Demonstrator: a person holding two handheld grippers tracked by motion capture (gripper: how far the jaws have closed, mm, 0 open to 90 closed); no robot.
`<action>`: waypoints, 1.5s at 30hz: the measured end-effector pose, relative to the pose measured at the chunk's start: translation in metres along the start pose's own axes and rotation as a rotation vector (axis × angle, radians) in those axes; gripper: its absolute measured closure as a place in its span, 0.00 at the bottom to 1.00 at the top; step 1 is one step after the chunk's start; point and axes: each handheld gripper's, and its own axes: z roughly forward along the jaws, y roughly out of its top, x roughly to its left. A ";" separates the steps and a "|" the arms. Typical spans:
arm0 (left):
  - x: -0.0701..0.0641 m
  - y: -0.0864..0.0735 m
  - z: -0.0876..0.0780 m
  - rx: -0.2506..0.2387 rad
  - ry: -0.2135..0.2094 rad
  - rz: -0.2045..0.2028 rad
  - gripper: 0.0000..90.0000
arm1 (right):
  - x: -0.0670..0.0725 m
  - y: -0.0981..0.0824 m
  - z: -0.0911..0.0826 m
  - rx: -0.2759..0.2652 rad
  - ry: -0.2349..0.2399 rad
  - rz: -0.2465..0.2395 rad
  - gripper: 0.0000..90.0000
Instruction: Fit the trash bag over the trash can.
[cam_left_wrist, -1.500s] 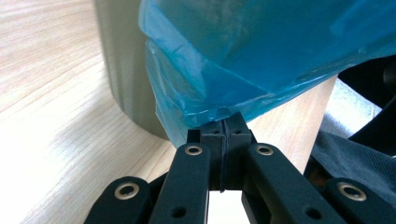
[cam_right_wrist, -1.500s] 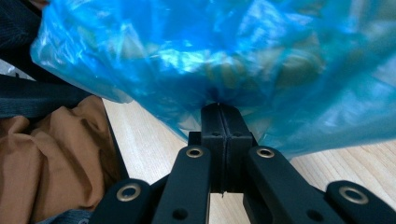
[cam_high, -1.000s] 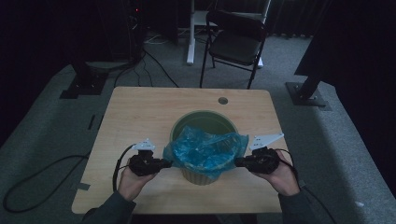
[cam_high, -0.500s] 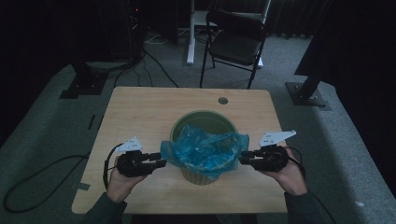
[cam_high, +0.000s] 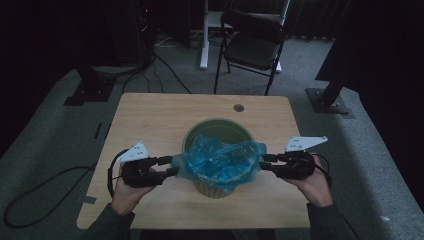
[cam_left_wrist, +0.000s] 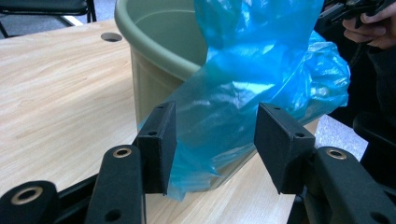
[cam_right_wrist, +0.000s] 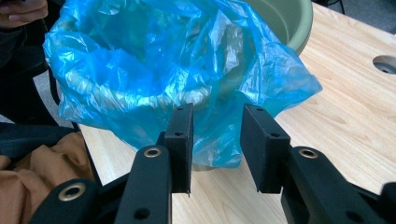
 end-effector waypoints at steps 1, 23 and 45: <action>0.000 0.001 0.000 -0.002 -0.001 0.003 0.55 | 0.000 0.001 0.000 -0.004 -0.001 -0.001 0.71; -0.014 0.023 0.021 0.004 0.009 0.081 0.47 | -0.011 0.032 0.014 -0.079 -0.059 -0.031 0.63; 0.027 0.045 0.029 -0.036 0.108 0.000 1.00 | -0.026 0.047 0.039 -0.013 -0.084 -0.040 0.84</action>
